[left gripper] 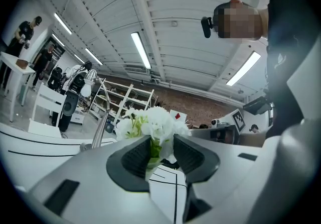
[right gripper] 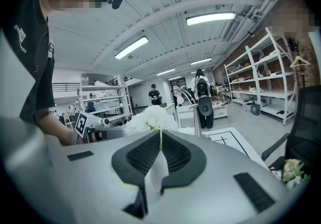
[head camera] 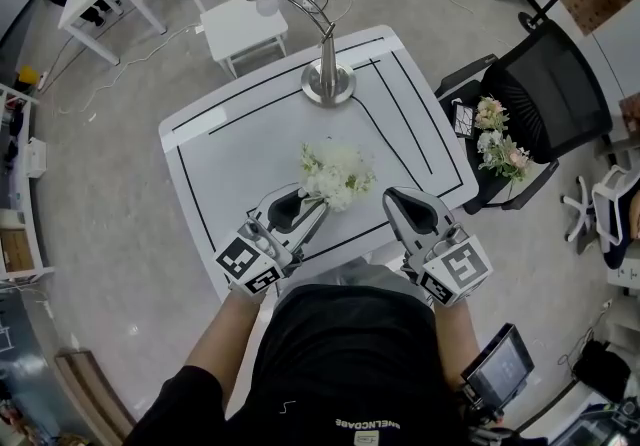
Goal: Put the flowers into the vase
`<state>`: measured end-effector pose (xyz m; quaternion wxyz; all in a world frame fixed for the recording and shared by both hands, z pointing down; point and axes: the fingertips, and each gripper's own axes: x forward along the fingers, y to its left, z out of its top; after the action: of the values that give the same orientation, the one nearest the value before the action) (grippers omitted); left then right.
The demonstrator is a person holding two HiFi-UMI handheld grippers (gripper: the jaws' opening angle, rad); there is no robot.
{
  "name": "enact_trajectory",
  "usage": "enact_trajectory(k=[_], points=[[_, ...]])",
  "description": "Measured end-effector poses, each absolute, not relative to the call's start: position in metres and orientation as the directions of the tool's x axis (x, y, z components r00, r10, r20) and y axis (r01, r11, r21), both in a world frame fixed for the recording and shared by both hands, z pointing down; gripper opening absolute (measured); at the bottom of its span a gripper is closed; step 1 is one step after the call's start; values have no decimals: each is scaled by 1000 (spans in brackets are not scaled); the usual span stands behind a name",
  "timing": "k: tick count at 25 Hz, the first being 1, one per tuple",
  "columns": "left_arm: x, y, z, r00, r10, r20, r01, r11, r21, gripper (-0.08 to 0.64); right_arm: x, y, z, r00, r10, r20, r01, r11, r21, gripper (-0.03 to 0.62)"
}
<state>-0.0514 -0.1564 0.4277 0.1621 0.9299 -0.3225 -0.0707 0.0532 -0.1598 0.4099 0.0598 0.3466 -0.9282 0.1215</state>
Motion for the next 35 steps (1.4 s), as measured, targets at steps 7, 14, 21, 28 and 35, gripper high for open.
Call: enact_trajectory(k=[7,14,21,28,35], points=[[-60,-137,437,791,-612,30,-586,-743,324,147,50,-156,409,-755,-626,194,-655,732,-188,2],[-74,-136,424,755,-655,21,-626,-711,320,169,55,-162,401,-750,-637,176,-661,727,-187,2],[-91,-149,385,690,-724,-11,-695,-667,269,167,49,-174,363,-769,-631,102,-639,756,-145,2],[-113,-151,342,602,-796,-61,-764,-597,247,145,11,-179,333,-841,-541,36,-541,833,-120,2],[-143,-138,317,498,-865,-59,-839,-498,219,53,-37,-173,311,-892,-451,-3,-449,888,-102,2]])
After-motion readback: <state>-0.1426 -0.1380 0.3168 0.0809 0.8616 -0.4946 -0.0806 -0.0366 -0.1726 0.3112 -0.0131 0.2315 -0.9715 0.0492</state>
